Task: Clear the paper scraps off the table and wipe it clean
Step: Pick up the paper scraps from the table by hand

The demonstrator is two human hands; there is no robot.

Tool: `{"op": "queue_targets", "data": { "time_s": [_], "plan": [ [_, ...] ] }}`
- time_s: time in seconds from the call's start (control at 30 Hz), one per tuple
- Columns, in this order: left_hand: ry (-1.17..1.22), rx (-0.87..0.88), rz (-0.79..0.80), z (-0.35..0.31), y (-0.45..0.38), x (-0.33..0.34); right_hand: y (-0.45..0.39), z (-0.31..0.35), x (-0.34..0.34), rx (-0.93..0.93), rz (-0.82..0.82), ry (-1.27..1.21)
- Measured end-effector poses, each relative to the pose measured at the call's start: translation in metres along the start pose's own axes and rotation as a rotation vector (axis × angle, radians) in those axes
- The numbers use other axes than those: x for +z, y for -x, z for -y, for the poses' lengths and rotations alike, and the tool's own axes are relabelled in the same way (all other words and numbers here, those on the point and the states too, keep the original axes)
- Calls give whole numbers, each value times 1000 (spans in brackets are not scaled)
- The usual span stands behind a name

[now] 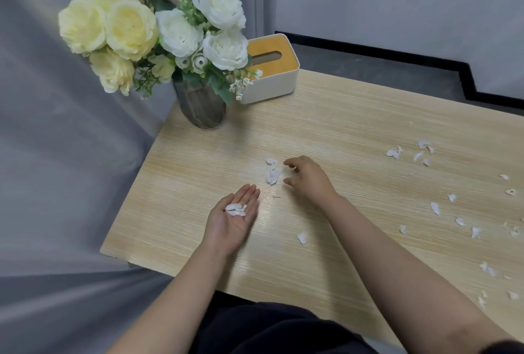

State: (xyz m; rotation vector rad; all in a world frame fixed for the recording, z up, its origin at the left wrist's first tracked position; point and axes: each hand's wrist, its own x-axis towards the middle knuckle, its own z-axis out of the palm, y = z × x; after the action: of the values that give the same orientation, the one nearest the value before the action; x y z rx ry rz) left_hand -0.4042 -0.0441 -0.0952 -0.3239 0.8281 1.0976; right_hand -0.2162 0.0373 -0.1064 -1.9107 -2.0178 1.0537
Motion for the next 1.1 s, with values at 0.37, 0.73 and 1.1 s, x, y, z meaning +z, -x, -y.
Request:
{"op": "queue_targets", "data": {
  "time_s": [0.37, 0.73, 1.1],
  "plan": [
    [-26, -22, -1, -30, 3, -13, -37, 18, 26, -52, 99, 188],
    [-78, -66, 21, -36, 1, -13, -10, 15, 43, -25, -155, 11],
    [-38, -162, 65, -22, -3, 3, 44, 81, 28, -156, -217, -239]
  ]
}}
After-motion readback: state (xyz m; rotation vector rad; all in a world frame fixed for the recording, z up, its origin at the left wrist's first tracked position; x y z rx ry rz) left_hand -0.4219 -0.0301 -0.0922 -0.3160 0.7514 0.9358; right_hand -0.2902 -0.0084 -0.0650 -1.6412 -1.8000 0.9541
